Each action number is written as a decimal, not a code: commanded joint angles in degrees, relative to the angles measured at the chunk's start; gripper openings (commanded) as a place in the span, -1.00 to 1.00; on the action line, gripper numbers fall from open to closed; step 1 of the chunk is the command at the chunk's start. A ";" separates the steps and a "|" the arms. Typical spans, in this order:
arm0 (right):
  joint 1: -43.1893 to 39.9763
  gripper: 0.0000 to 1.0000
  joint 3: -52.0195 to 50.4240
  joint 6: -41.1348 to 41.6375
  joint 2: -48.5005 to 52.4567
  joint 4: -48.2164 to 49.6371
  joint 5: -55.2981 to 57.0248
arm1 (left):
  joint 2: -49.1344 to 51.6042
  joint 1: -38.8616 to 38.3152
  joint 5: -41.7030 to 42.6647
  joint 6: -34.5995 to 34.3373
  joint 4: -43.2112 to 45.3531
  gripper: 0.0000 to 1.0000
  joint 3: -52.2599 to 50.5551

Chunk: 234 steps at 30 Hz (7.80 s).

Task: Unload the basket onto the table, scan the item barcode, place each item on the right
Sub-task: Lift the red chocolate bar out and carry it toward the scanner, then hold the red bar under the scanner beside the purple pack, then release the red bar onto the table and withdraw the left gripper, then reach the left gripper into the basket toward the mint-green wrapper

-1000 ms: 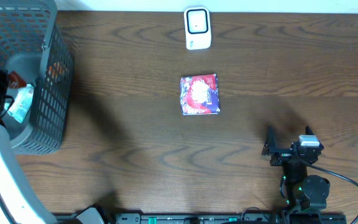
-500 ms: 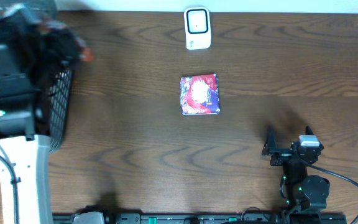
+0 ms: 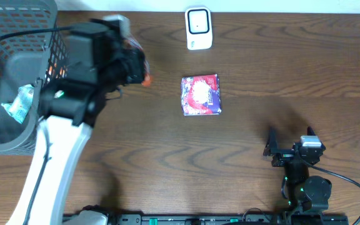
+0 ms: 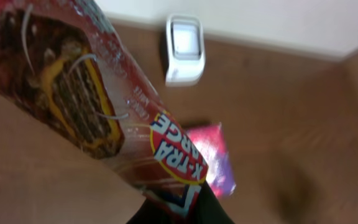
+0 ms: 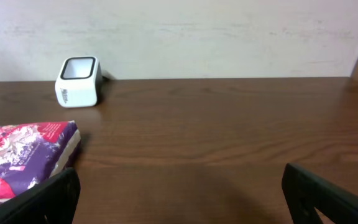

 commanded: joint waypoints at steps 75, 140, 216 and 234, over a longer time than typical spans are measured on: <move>-0.13 0.98 -0.09 0.79 -0.20 -0.24 -0.11 | 39.21 -18.43 3.37 -23.06 -7.37 -0.85 0.28; -0.13 0.99 -0.09 0.79 -0.20 -0.24 -0.11 | 16.15 -11.76 -4.15 0.48 9.44 0.77 4.17; -0.13 0.99 -0.09 0.79 -0.20 -0.22 -0.11 | 15.63 46.88 -17.90 41.40 7.08 0.96 4.04; -0.13 0.98 -0.09 0.79 -0.20 -0.24 -0.11 | 30.69 46.97 -17.84 51.76 8.66 0.96 4.04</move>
